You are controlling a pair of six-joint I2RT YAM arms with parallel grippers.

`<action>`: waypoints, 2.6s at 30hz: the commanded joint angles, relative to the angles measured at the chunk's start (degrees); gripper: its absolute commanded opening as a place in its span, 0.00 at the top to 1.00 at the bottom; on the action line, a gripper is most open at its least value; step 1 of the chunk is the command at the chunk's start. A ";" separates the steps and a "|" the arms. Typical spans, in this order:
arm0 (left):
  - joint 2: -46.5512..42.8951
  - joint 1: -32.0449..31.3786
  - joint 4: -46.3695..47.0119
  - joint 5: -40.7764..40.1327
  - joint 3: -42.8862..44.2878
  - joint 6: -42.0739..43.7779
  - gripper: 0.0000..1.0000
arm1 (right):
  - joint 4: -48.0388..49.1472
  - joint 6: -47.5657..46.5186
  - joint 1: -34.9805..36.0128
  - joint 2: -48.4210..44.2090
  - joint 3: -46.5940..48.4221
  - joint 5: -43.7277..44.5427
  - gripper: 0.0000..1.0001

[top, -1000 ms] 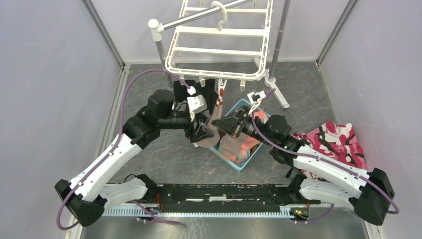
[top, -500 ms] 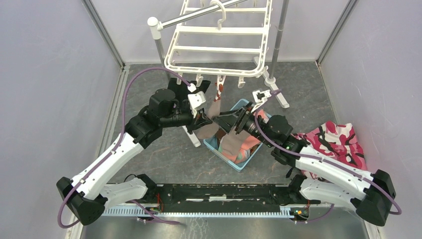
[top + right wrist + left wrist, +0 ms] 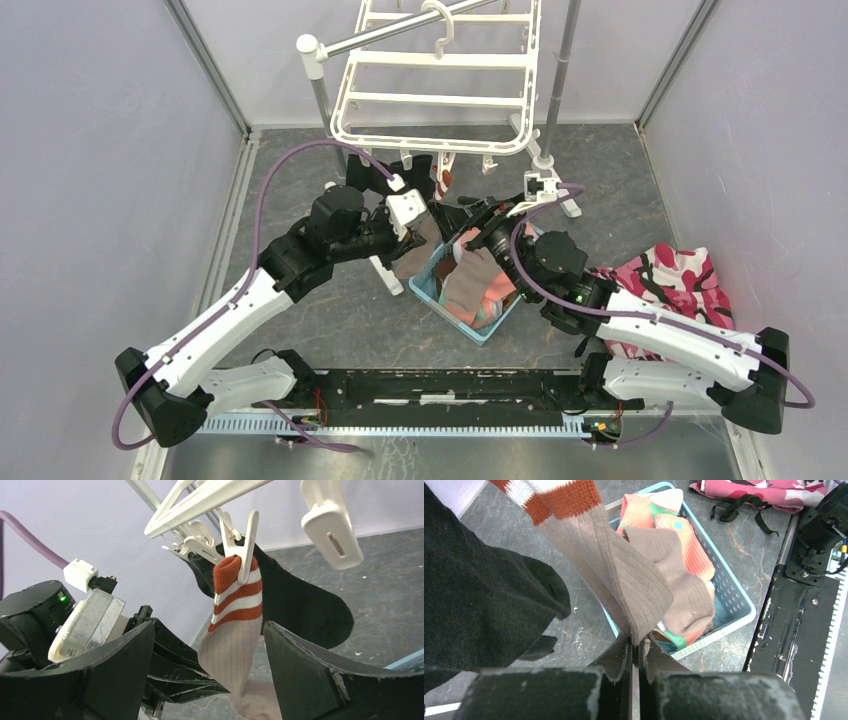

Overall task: Remove the socks clipped to the hanger
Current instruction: Remove the sock from the hanger.

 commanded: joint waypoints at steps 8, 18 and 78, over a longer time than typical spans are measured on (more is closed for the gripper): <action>0.27 -1.81 2.81 -3.37 -0.19 5.99 0.98 | -2.17 -5.91 -1.34 8.75 13.56 7.78 0.31; -0.02 -1.99 2.77 -2.75 0.14 5.65 0.98 | -1.88 -1.60 -7.70 10.36 14.35 1.42 0.39; -0.84 -2.30 4.27 -2.08 -4.33 4.23 0.98 | 4.64 1.88 -12.30 12.76 12.01 -8.31 0.50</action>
